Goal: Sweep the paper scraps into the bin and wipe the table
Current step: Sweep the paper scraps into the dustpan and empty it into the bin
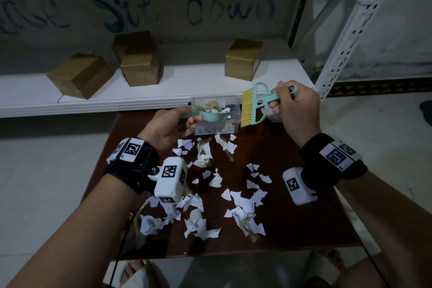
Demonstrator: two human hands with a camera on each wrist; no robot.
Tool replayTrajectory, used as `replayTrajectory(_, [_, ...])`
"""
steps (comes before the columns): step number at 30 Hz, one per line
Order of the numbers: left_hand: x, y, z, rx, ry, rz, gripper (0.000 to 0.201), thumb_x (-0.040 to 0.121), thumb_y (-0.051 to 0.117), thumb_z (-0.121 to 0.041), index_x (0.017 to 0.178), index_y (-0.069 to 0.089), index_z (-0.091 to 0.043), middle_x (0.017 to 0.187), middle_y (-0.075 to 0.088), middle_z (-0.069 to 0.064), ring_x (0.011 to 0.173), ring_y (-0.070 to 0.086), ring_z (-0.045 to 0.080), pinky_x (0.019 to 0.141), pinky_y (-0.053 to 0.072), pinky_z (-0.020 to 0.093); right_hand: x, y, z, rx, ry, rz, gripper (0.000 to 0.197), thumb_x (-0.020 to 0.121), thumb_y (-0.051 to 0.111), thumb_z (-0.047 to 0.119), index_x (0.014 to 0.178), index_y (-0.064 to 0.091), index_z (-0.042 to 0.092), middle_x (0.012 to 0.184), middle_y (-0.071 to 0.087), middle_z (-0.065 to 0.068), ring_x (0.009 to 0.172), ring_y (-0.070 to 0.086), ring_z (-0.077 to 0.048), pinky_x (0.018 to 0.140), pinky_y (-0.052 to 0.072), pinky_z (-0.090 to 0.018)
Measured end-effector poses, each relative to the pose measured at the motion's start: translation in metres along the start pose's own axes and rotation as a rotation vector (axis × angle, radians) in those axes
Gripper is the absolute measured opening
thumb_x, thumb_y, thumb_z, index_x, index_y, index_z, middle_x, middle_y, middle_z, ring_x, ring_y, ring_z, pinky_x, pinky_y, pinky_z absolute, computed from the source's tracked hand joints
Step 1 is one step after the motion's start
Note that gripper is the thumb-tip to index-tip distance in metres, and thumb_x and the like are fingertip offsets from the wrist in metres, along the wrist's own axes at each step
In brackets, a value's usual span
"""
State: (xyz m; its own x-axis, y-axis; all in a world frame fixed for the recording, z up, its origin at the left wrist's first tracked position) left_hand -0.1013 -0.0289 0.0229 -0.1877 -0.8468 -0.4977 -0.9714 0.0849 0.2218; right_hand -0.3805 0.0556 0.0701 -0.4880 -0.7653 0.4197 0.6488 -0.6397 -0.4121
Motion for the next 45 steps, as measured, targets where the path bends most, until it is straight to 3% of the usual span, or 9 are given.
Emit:
replayTrajectory(12, [-0.006, 0.001, -0.001, 0.066, -0.065, 0.063, 0.025, 0.104, 0.053, -0.01, 0.122, 0.06, 0.005, 0.088, 0.077, 0.017, 0.053, 0.063, 0.006, 0.058, 0.061, 0.023, -0.001, -0.003, 0.002, -0.018, 0.011, 0.017, 0.041, 0.104, 0.048, 0.039, 0.081, 0.067, 0.011, 0.064, 0.069, 0.001, 0.062, 0.071, -0.016, 0.067, 0.061, -0.051])
replayTrajectory(19, [-0.008, -0.002, -0.008, 0.055, -0.048, 0.076, 0.026, 0.106, 0.049, -0.013, 0.124, 0.06, 0.001, 0.083, 0.077, 0.014, 0.052, 0.064, 0.005, 0.055, 0.06, 0.022, -0.001, -0.002, 0.003, -0.019, -0.003, 0.009, 0.037, 0.107, 0.05, 0.032, 0.084, 0.069, 0.009, 0.066, 0.07, 0.001, 0.06, 0.07, -0.008, 0.064, 0.062, -0.045])
replayTrajectory(23, [-0.007, -0.01, -0.016, 0.066, -0.013, 0.014, 0.022, 0.107, 0.048, -0.019, 0.113, 0.064, -0.004, 0.068, 0.072, 0.005, 0.048, 0.059, 0.004, 0.049, 0.055, 0.021, 0.001, -0.005, 0.0, -0.015, -0.021, -0.015, 0.038, 0.105, 0.05, 0.033, 0.082, 0.069, 0.008, 0.065, 0.07, 0.001, 0.061, 0.07, -0.008, 0.062, 0.061, -0.045])
replayTrajectory(27, [-0.003, -0.019, -0.018, 0.068, 0.032, -0.08, 0.018, 0.108, 0.048, -0.026, 0.097, 0.057, -0.015, 0.057, 0.054, -0.002, 0.044, 0.042, 0.006, 0.042, 0.043, 0.02, 0.0, -0.002, -0.003, -0.025, 0.004, 0.004, 0.042, 0.105, 0.05, 0.037, 0.08, 0.068, 0.009, 0.065, 0.071, 0.001, 0.063, 0.072, -0.009, 0.064, 0.062, -0.045])
replayTrajectory(30, [0.0, -0.021, -0.016, 0.036, 0.038, -0.057, 0.011, 0.107, 0.047, -0.026, 0.102, 0.051, -0.018, 0.058, 0.043, -0.003, 0.043, 0.033, 0.008, 0.041, 0.035, 0.021, -0.005, 0.007, -0.008, 0.007, 0.062, 0.131, 0.042, 0.106, 0.051, 0.04, 0.082, 0.07, 0.011, 0.063, 0.07, -0.002, 0.059, 0.071, -0.013, 0.063, 0.063, -0.042])
replayTrajectory(33, [-0.001, -0.022, -0.017, 0.028, 0.066, -0.064, 0.011, 0.106, 0.046, -0.024, 0.096, 0.05, -0.02, 0.055, 0.042, -0.005, 0.041, 0.032, 0.007, 0.041, 0.031, 0.021, -0.013, 0.018, -0.006, 0.059, 0.033, 0.309, 0.041, 0.106, 0.054, 0.028, 0.077, 0.073, 0.005, 0.056, 0.067, -0.005, 0.045, 0.062, -0.012, 0.05, 0.05, -0.025])
replayTrajectory(35, [-0.002, -0.023, -0.018, 0.014, 0.08, -0.088, 0.014, 0.105, 0.047, -0.023, 0.092, 0.05, -0.02, 0.054, 0.041, -0.006, 0.041, 0.032, 0.007, 0.041, 0.03, 0.021, -0.018, 0.025, -0.003, 0.11, 0.016, 0.448, 0.042, 0.106, 0.056, 0.021, 0.075, 0.073, -0.001, 0.054, 0.067, -0.005, 0.042, 0.059, -0.012, 0.046, 0.045, -0.021])
replayTrajectory(40, [-0.006, -0.021, -0.022, 0.019, 0.14, -0.124, 0.015, 0.104, 0.047, -0.019, 0.089, 0.051, -0.02, 0.05, 0.04, -0.008, 0.042, 0.032, 0.007, 0.048, 0.028, 0.023, -0.033, 0.041, -0.009, 0.135, 0.03, 0.824, 0.038, 0.106, 0.057, 0.023, 0.084, 0.07, -0.006, 0.066, 0.073, -0.01, 0.053, 0.065, -0.018, 0.048, 0.05, -0.023])
replayTrajectory(45, [-0.005, -0.019, -0.02, 0.015, 0.131, -0.089, 0.013, 0.102, 0.048, -0.019, 0.09, 0.05, -0.021, 0.052, 0.04, -0.007, 0.042, 0.032, 0.007, 0.047, 0.028, 0.023, -0.044, 0.047, -0.005, 0.148, -0.004, 0.991, 0.034, 0.105, 0.06, 0.024, 0.084, 0.074, 0.001, 0.073, 0.075, -0.009, 0.059, 0.069, -0.022, 0.054, 0.054, -0.028])
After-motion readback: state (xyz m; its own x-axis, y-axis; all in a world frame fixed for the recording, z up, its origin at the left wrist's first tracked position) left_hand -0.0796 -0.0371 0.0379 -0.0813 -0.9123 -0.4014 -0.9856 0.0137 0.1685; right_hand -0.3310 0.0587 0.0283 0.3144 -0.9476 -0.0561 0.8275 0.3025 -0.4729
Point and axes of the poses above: each hand's wrist, its own x-axis towards the middle knuckle, its own y-axis out of the palm, z = x × y, the point moved 4 cm from there along x, towards the middle knuckle
